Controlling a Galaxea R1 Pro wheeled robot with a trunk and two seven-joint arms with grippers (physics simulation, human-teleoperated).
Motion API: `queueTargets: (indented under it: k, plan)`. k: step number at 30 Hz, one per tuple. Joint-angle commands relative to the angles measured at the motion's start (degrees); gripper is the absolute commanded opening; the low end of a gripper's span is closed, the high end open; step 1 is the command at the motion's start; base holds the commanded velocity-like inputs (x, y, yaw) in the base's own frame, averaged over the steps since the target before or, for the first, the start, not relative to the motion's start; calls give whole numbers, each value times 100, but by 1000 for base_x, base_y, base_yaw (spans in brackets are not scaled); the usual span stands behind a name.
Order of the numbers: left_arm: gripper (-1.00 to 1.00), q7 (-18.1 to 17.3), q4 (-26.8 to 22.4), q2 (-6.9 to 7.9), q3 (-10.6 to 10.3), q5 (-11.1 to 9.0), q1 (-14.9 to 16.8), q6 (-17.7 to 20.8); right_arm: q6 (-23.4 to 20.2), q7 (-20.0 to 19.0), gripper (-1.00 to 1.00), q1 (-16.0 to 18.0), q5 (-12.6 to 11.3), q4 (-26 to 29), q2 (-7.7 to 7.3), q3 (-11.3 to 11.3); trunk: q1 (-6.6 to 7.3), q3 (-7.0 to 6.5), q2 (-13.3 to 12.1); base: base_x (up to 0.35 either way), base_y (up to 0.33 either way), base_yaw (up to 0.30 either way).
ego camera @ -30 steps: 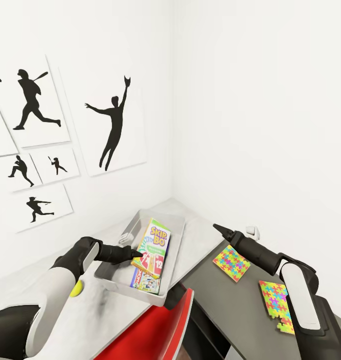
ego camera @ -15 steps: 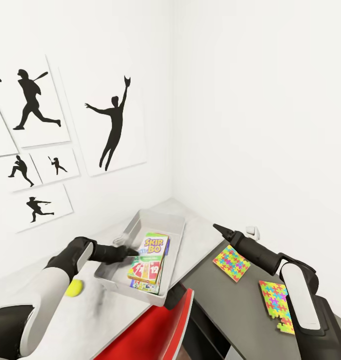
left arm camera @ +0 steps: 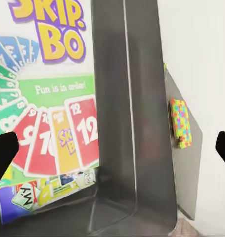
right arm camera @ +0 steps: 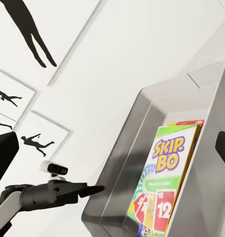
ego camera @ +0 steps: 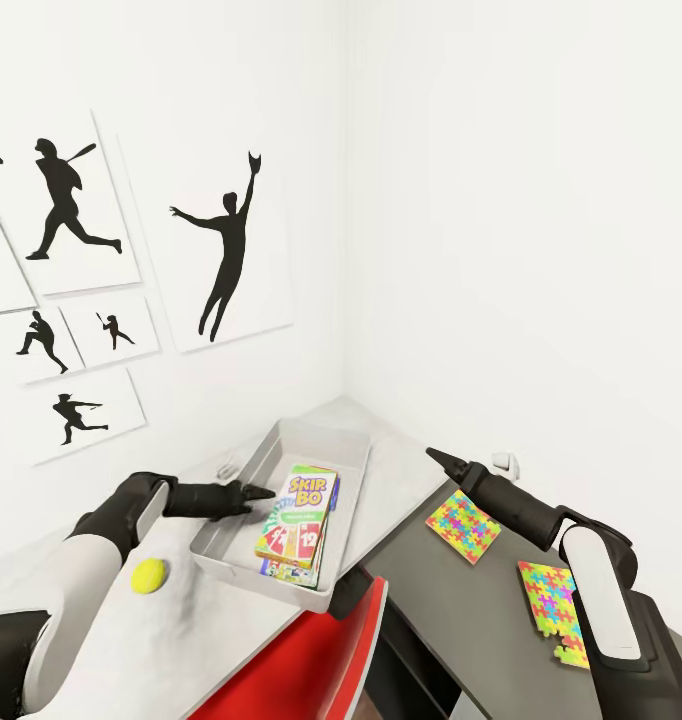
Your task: Put all the toys in the child's room - the three board games (two on the bed and one on the table), the two jigsaw puzzles on the table, and the tennis ball on the table - inside the toy box on the table in the child's room.
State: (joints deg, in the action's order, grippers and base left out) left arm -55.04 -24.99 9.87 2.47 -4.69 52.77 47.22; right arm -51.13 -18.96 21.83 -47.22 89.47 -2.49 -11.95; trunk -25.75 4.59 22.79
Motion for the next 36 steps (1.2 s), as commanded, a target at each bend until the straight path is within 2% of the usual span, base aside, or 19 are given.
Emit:
queueTargets:
  k: [1, 4, 10, 13, 15, 17, 19, 20, 21, 22, 24, 27, 30, 32, 34, 36]
  plan:
    - [100, -191, -5, 7, 8, -16, 5, 44, -28, -38, 100, 6, 29, 1, -2, -9, -4, 13, 13, 0, 0, 0]
    - [100, -432, -29, 45, 5, -12, 5, 48, -28, -38, 100, 8, 29, 1, -2, -9, -4, 13, 13, 0, 0, 0]
    - [100, -569, -83, 146, -4, -24, 5, 62, -28, -38, 100, 6, 29, 1, 2, -9, -4, 13, 13, 0, 0, 0]
    - [100, -724, -90, 309, 3, -41, 5, 66, -28, -38, 100, 6, 29, 1, 2, -9, -4, 13, 13, 0, 0, 0]
    - [100, -1014, -97, 451, 4, -45, 5, 65, -28, -38, 100, 8, 29, 1, 2, -9, -4, 13, 13, 0, 0, 0]
    - [100, -1473, -124, 603, -6, -43, 3, 59, -28, -38, 100, 7, 29, 1, 2, -7, -4, 13, 13, 0, 0, 0]
    - [100, -2228, -167, 836, -17, -27, -3, 47, -28, -36, 100, 6, 29, 1, 3, 2, -4, 13, 13, 0, 0, 0]
    - [100, -2421, -174, 900, -19, -25, -5, 42, -28, -36, 100, 6, 29, 1, 3, 3, -4, 13, 13, 0, 0, 0]
    - [100, -2804, -185, 1038, -22, -28, -15, 34, -28, -35, 100, 6, 29, 1, 3, 5, -4, 13, 13, 0, 0, 0]
    - [100, -2993, -191, 1108, -23, -30, -22, 30, -28, -34, 100, 6, 29, 1, 3, 6, -4, 13, 13, 0, 0, 0]
    - [100, -3479, -206, 1374, -22, -46, -54, 14, -28, -32, 100, 6, 29, 1, 3, 10, -4, 13, 13, 0, 0, 0]
    - [100, -3496, -207, 1635, -11, -62, -176, -63, -28, -34, 100, 6, 29, 1, 3, 15, -4, 13, 13, 0, 0, 0]
    - [100, -3496, -204, 1751, 41, -118, -407, -176, -28, -36, 100, 6, 29, 1, 3, 16, -4, 13, 13, 0, 0, 0]
    - [100, -3496, -201, 1815, 123, -249, -503, -207, -28, -35, 100, 7, 29, 1, 4, 20, -4, 13, 13, 0, 0, 0]
    - [100, -3496, -191, 1972, 195, -459, -584, -226, -28, -36, 100, 6, 29, 1, 5, 24, -4, 13, 13, 0, 0, 0]
    - [100, -3496, -185, 2095, 231, -579, -663, -234, -28, -37, 100, 6, 29, 1, 4, 21, -4, 13, 13, 0, 0, 0]
